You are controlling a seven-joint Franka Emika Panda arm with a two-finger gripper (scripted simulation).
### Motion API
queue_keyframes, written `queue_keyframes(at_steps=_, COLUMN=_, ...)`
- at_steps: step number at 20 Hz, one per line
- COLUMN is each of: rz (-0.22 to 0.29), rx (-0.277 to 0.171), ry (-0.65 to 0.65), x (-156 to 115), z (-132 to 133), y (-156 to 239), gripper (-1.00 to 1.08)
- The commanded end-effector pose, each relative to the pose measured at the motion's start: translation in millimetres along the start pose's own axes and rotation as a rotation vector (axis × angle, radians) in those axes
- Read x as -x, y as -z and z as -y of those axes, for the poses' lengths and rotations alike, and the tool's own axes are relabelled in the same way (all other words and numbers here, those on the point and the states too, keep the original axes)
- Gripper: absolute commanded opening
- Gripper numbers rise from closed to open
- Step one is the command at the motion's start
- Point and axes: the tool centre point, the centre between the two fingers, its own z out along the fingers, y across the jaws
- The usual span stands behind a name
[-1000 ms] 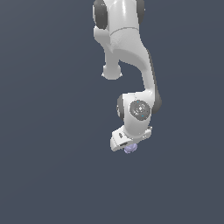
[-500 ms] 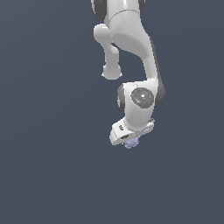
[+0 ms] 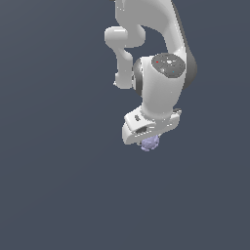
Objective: Pick up the object and move it to a goal position.
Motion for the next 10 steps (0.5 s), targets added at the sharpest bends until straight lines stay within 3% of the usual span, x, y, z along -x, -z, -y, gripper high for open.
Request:
queue_keyframes(at_steps=1, rz=0.000, rx=0.000, ry=0.000, x=5, z=2, y=31, gripper=-1.00)
queue_keyframes(at_steps=10, rz=0.000, rx=0.000, ry=0.000, x=19, z=7, y=138, gripper=-1.00)
